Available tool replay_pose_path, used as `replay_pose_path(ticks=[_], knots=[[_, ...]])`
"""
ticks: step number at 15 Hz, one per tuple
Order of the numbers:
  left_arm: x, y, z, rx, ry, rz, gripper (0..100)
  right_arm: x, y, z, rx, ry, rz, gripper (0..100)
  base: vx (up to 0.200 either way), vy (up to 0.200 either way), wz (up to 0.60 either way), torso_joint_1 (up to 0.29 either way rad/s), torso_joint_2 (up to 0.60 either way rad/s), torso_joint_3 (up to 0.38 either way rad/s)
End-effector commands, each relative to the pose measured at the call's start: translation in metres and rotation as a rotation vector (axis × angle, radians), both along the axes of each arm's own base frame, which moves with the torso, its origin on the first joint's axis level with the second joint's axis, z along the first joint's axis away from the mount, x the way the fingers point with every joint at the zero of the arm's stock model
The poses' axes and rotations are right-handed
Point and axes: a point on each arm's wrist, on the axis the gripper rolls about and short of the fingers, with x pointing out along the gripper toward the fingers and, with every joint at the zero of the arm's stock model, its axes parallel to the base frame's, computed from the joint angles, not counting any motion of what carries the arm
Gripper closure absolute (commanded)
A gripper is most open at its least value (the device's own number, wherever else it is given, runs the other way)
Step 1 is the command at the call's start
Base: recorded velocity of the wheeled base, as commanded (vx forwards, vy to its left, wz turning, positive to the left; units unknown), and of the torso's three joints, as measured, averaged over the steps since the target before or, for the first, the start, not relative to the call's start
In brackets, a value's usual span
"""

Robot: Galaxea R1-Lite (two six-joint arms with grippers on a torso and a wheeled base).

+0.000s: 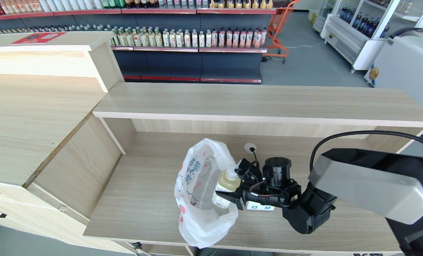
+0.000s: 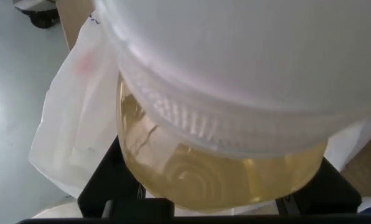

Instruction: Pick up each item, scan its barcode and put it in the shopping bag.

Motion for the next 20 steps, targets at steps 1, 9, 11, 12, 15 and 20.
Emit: replay_pose_path(ticks=[1,9,11,12,15,20], knots=[[0.0,0.0,0.0,0.0,-0.001,0.001,0,0.004,0.01,-0.022,-0.037,-0.014,0.019,100,0.0,0.0,0.0,0.0,0.0,0.0],[0.0,0.0,0.0,0.0,-0.001,0.001,0,0.001,0.017,-0.025,-0.06,-0.039,0.044,0,0.0,0.0,0.0,0.0,0.0,0.0],[0.0,0.0,0.0,0.0,-0.001,0.001,0,-0.001,0.015,-0.02,-0.055,-0.033,0.04,0,0.0,0.0,0.0,0.0,0.0,0.0],[0.0,0.0,0.0,0.0,-0.001,0.001,0,-0.003,0.01,-0.011,-0.032,-0.004,0.022,0,0.0,0.0,0.0,0.0,0.0,0.0],[0.0,0.0,0.0,0.0,-0.001,0.001,0,-0.013,0.001,0.016,0.075,0.13,-0.031,0,0.0,0.0,0.0,0.0,0.0,0.0],[0.0,0.0,0.0,0.0,-0.001,0.0,0,-0.035,-0.026,0.064,0.213,0.274,-0.153,0,0.0,0.0,0.0,0.0,0.0,0.0]])
